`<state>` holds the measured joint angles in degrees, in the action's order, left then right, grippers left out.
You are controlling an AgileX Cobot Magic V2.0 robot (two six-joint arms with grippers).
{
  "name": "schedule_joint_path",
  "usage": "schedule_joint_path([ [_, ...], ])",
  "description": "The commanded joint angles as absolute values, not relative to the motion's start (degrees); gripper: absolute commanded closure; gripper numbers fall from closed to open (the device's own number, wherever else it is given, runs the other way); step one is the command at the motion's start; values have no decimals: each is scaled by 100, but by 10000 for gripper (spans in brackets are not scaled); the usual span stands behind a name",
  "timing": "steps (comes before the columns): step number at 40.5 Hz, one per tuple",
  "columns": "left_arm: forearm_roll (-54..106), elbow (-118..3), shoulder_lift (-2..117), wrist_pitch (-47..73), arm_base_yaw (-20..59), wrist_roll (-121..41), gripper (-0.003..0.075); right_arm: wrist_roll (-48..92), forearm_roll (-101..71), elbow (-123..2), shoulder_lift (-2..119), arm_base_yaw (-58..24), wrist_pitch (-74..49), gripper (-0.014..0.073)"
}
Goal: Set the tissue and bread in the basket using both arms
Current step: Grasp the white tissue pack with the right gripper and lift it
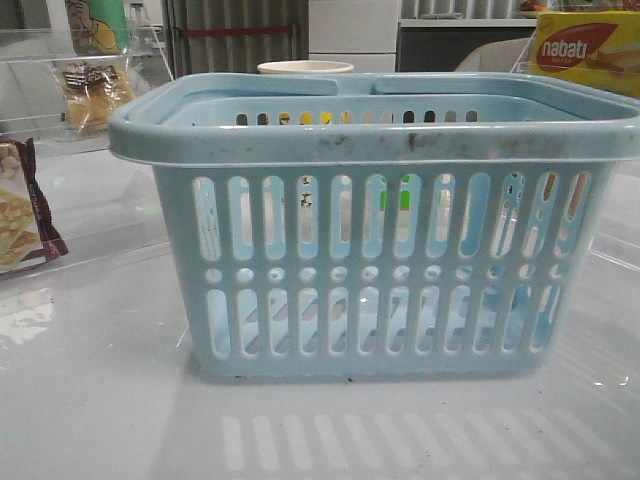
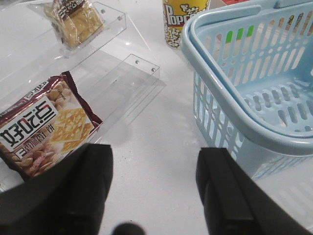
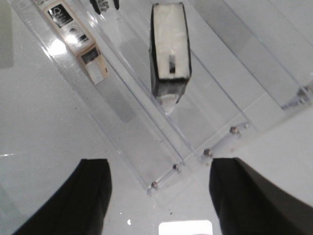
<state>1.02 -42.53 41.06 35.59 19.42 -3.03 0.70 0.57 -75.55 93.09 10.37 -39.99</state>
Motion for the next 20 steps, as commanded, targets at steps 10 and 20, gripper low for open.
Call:
schedule_joint_path([
  [10, 105, -4406, 4120, 3103, 1989, -311, 286, 161, 298, -8365, 10015, 1053, -2805, 55],
  [20, 105, -4406, 4120, 3103, 1989, -311, 286, 161, 298, -8377, 10239, 1053, -2322, 175],
])
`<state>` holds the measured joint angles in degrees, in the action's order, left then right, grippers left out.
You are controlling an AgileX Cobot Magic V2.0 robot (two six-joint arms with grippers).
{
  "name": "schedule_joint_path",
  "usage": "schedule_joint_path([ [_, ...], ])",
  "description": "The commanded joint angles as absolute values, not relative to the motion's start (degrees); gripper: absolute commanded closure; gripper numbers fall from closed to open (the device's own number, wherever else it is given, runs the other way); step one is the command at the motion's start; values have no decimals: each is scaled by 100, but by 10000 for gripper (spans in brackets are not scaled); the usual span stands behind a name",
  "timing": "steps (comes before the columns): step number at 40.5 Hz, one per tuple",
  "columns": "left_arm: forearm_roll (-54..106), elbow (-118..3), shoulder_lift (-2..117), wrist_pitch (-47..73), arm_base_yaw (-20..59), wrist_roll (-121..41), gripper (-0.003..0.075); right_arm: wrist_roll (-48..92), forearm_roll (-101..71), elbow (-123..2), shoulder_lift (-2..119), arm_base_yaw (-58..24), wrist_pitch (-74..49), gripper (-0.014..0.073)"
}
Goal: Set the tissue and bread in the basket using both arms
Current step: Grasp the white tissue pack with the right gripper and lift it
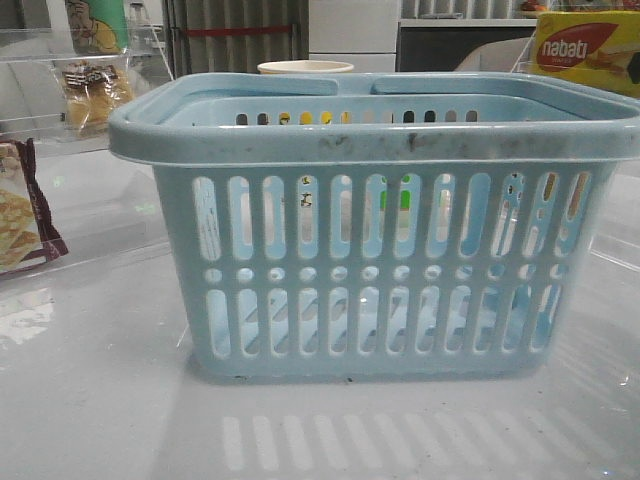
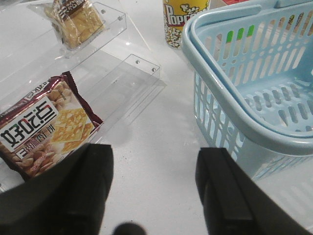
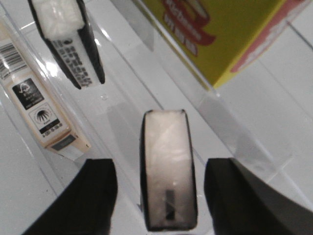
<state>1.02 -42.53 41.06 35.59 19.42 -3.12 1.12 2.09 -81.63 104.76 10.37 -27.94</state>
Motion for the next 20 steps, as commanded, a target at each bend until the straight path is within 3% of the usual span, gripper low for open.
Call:
schedule_joint_path([
  [1, 105, -4406, 4120, 3103, 1989, -311, 286, 161, 298, -8385, 10254, 1053, -2322, 218],
  [4, 105, -4406, 4120, 3103, 1989, -311, 286, 161, 298, -8392, 10261, 1053, -2322, 321],
  [8, 105, -4406, 4120, 3103, 1989, -311, 286, 156, 292, -8392, 10185, 1041, -2342, 384],
  [20, 105, -4406, 4120, 3103, 1989, -311, 286, 156, 74, -8392, 9387, 1036, -2670, 391],
])
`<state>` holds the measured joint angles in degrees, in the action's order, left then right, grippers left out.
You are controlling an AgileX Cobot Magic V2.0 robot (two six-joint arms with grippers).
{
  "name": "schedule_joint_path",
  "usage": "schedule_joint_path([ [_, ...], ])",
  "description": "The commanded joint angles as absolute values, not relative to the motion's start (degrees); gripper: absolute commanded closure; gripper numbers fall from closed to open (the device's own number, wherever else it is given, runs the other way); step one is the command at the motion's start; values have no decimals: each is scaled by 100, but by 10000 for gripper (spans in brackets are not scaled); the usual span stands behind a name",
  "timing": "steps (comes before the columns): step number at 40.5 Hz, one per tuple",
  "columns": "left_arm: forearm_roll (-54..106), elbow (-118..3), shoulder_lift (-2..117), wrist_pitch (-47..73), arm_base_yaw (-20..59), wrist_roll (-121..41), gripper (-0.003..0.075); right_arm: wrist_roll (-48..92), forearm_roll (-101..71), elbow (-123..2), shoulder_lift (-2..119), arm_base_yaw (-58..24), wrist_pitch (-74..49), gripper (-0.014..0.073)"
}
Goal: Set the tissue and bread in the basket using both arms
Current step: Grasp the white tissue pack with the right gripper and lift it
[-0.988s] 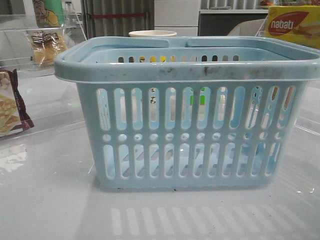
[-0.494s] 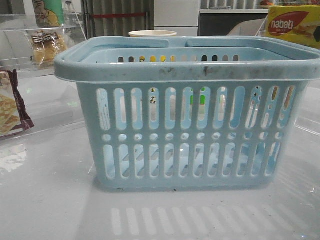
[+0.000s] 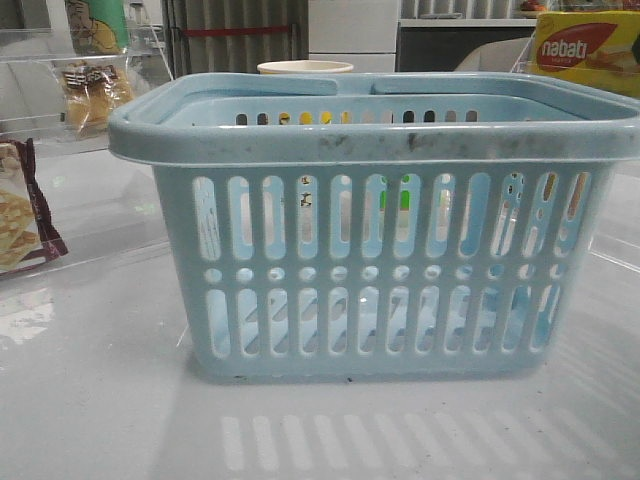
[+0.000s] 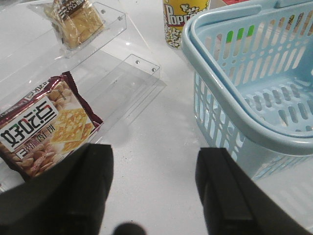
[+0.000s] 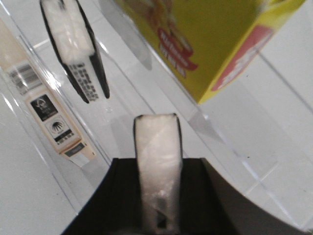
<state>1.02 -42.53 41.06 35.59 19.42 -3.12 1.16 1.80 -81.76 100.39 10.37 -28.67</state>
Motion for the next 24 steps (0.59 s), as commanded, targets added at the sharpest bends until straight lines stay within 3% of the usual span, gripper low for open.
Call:
schedule_joint_path([
  [1, 105, -4406, 4120, 3103, 1989, -311, 286, 156, 0, -8392, 9262, 1036, -2729, 391],
  [10, 105, -4406, 4120, 3103, 1989, -311, 286, 156, -184, -8392, 8218, 662, -3367, 391],
  [24, 105, -4406, 4120, 3103, 1989, -311, 286, 156, -188, -8374, 7235, -1067, -3767, 391],
])
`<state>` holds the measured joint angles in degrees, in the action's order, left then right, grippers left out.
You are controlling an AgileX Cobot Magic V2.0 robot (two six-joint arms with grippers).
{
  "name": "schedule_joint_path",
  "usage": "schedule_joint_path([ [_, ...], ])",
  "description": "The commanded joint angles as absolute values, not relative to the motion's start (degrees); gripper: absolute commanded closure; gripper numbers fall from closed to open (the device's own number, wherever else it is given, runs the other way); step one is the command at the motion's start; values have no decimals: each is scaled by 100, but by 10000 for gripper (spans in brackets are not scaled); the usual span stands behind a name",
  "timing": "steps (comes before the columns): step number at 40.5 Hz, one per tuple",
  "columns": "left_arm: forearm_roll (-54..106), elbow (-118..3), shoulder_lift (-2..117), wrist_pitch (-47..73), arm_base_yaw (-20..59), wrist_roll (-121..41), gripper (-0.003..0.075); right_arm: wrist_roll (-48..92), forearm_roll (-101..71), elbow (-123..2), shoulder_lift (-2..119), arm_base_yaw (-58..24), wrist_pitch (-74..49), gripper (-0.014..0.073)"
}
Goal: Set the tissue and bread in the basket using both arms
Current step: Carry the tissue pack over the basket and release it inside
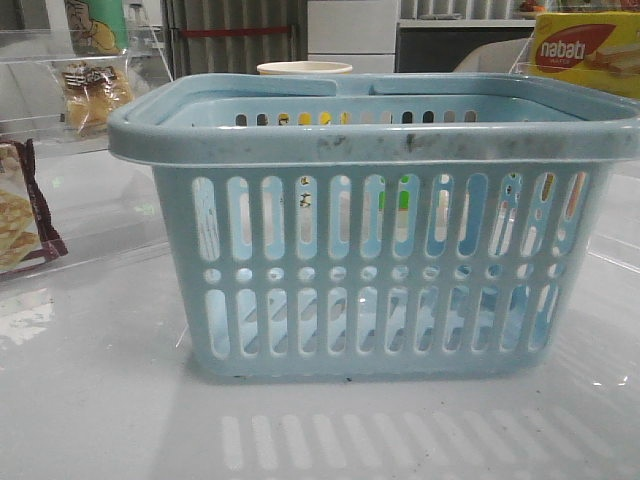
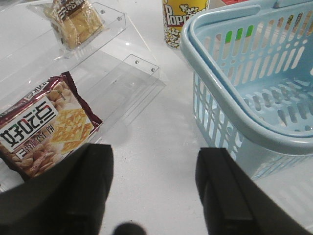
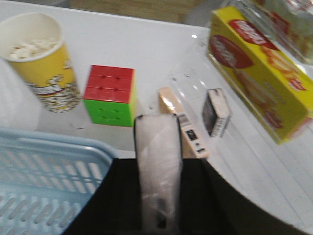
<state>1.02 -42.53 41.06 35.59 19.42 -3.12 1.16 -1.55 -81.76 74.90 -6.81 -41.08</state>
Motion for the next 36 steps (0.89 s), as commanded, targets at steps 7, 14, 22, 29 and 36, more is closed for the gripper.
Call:
schedule_joint_path([
  [7, 105, -4406, 4120, 3103, 1989, -311, 286, 156, -341, -8363, 7372, -1856, -3778, 391],
  [14, 105, -4406, 4120, 3103, 1989, -311, 286, 156, -569, -8175, 7708, -2276, -3736, 391],
  [22, 105, -4406, 4120, 3103, 1989, -311, 286, 156, -803, -7837, 8254, -2313, -3732, 371],
  [29, 105, -4393, 4120, 3103, 1989, -311, 286, 156, -803, -7816, 8669, -2313, -3695, 130],
  [36, 105, -4393, 4120, 3115, 1989, -311, 286, 162, -757, -7816, 8635, -2313, -3614, -2],
])
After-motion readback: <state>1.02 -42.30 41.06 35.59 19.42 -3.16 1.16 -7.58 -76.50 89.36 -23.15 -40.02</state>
